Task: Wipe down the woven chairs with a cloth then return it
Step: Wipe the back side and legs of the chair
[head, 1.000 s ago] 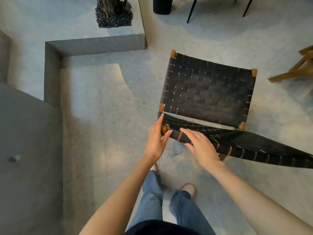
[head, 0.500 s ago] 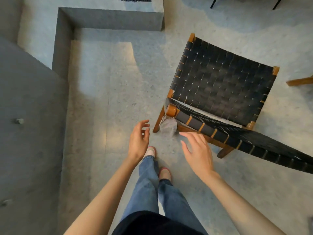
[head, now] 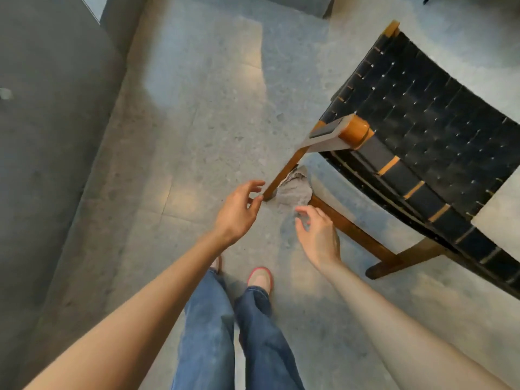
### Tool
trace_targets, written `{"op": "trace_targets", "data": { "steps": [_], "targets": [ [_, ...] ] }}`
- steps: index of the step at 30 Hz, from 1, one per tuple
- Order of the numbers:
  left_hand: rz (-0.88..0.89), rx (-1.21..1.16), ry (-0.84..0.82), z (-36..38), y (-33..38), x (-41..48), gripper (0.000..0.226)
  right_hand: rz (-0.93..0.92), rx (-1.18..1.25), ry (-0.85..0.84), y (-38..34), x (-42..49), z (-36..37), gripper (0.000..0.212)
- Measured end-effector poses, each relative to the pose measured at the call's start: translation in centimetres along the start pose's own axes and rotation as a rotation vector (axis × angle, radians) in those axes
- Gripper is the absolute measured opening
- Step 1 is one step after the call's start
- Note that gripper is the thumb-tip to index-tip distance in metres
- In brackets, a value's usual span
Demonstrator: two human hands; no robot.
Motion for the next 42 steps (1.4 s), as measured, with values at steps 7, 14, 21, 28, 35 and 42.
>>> {"op": "trace_targets", "data": {
  "steps": [7,14,21,28,35,42],
  "targets": [
    [0.002,0.023,-0.044,0.7,-9.2,6.8,0.034,0.092,-0.067,-0.017,2.3,8.7,11.3,0.028],
    [0.052,0.046,-0.118,4.1,-19.7,15.3,0.041,0.178,-0.145,0.058,7.7,19.4,22.2,0.034],
    [0.078,0.060,-0.123,6.6,-26.3,21.8,0.041,0.465,0.143,0.288,9.9,27.0,27.3,0.049],
    [0.055,-0.002,-0.116,5.4,-24.4,20.0,0.040,0.482,0.220,0.331,9.3,25.2,25.9,0.030],
    [0.066,0.056,-0.167,0.2,-14.4,11.2,0.042,0.270,0.372,0.122,2.5,14.0,16.9,0.011],
    [0.172,0.367,-0.371,-8.0,-1.3,3.4,0.068,-0.133,0.229,-0.055,-8.3,2.6,2.6,0.015]
  ]
}}
Point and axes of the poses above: each hand's wrist, its own x-axis towards the middle knuckle, its own z-axis out of the palm, y = z × x, the point moved 1 cm from there along x, towards the middle knuckle, and after that the axes turned 12 degrees about -x, right-handed, at the moved point
